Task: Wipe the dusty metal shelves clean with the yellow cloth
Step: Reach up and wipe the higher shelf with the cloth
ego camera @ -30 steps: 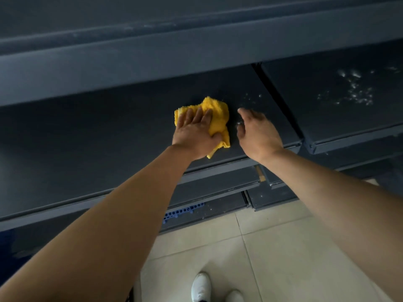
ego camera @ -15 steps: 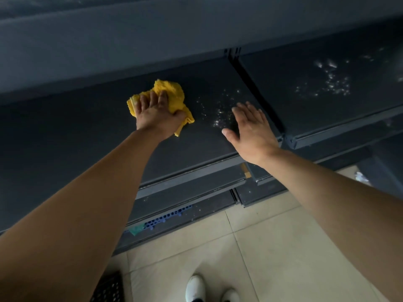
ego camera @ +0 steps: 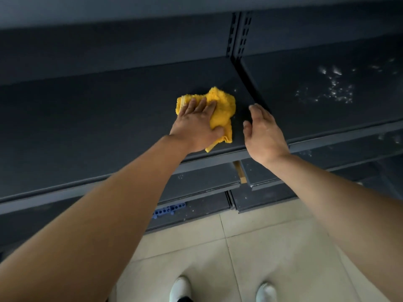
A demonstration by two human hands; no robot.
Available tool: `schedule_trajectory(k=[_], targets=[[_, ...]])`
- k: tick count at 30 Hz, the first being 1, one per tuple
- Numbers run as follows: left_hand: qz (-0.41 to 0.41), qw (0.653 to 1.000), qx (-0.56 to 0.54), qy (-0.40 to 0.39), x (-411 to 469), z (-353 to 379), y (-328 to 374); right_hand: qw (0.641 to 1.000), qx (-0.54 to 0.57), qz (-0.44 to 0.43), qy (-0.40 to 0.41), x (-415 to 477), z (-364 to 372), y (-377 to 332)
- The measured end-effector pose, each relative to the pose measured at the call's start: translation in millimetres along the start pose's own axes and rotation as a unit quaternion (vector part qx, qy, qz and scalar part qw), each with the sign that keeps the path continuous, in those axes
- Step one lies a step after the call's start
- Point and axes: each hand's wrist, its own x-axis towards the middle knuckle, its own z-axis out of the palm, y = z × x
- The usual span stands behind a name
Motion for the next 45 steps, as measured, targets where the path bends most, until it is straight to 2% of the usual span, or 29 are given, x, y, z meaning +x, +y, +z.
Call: schedule_trajectory(k=[5,9,13,24,28,37,41,45], targets=[[-0.040,0.999,-0.015,0.011,-24.7,-2.7,-20.0,0.999,0.006,-0.014,-0.041,0.7,0.5,-1.3],[-0.131,0.990,-0.007,0.044,-41.5,-6.1,-51.0,0.998,-0.021,-0.011,-0.064,2.4,-1.5,2.6],[-0.189,0.981,-0.003,0.045,-39.3,-5.8,-42.3,0.995,-0.019,-0.009,-0.093,4.3,-4.3,4.2],[-0.099,0.995,-0.010,0.015,-9.5,6.6,28.1,0.995,-0.006,0.009,-0.096,5.3,-11.7,4.0],[-0.068,0.997,-0.018,0.020,-10.2,3.0,18.1,0.994,0.002,0.017,-0.108,3.4,-16.2,6.7],[-0.162,0.985,-0.007,0.064,26.1,-18.5,-47.1,0.997,-0.012,0.029,-0.074,3.8,-24.5,1.4],[-0.177,0.982,-0.041,0.052,47.3,-22.9,-45.7,0.997,-0.006,0.033,-0.070,6.7,-19.2,8.2],[-0.156,0.986,-0.055,0.026,62.7,-26.8,-26.4,0.997,-0.009,0.027,-0.075,8.2,-18.3,10.9]])
